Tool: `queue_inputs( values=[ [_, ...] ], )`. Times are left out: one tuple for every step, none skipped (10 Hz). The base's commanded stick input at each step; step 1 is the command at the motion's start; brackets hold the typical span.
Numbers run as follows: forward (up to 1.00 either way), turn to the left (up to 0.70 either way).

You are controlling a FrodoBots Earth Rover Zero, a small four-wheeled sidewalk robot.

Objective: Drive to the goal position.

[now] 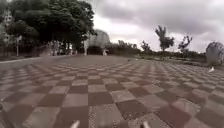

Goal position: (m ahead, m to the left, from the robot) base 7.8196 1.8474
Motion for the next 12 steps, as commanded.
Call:
queue_inputs(
  values=[
    [0.50, 0.07],
    [0.50, 0.00],
    [0.50, 0.00],
    [0.50, 0.00],
    [0.50, 0.00],
    [0.50, 0.00],
    [0.50, 0.01],
    [0.50, 0.04],
    [0.50, 0.09],
    [0.50, 0.07],
    [0.50, 0.01],
    [0.50, 0.50]
  ],
)
